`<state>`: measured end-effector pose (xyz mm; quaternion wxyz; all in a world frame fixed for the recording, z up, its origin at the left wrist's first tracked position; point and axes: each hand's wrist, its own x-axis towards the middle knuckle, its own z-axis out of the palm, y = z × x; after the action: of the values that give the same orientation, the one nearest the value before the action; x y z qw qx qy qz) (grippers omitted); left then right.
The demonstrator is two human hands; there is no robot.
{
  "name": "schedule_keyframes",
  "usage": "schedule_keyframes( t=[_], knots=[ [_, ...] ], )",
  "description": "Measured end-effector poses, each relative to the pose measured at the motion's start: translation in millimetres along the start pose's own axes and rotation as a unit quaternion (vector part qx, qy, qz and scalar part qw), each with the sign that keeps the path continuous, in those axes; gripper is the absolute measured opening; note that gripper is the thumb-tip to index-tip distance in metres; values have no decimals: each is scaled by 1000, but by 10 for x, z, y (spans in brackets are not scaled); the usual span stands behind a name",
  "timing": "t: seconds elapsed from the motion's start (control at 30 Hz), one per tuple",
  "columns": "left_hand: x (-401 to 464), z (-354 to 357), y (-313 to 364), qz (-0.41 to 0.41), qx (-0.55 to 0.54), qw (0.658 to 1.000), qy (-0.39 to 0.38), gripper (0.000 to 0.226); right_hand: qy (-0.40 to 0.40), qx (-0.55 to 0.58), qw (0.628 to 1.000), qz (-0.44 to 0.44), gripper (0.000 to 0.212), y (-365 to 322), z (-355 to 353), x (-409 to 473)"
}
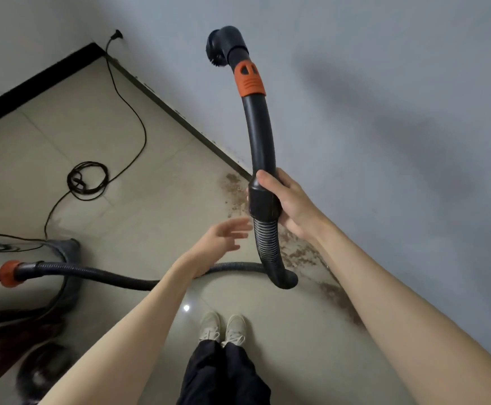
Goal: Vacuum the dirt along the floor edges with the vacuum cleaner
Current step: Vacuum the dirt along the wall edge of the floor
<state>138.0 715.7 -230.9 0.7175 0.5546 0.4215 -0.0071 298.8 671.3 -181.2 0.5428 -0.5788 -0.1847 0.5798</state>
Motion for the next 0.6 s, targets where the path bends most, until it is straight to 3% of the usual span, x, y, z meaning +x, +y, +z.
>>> schedule_keyframes(
  t=[0.07,0.13,0.3,0.37,0.47,0.6],
  knots=[
    [-2,168,-242,-6,34,991,-132,60,8,16,1000,6,16,-19,6,57],
    [17,320,-338,15,2,985,-173,63,9,17,1000,2,15,-57,19,103],
    [-1,381,-361,81,-54,993,-59,34,-7,27,999,-17,14,-244,145,172],
    [-65,275,-374,92,-65,993,-27,36,1,34,999,-27,16,-312,233,210],
    [-139,-131,-354,90,34,995,-2,45,20,-8,999,-44,12,-368,346,290],
    [-267,-957,-261,-38,252,967,1,87,35,-43,998,-38,10,-202,608,414]
  ],
)
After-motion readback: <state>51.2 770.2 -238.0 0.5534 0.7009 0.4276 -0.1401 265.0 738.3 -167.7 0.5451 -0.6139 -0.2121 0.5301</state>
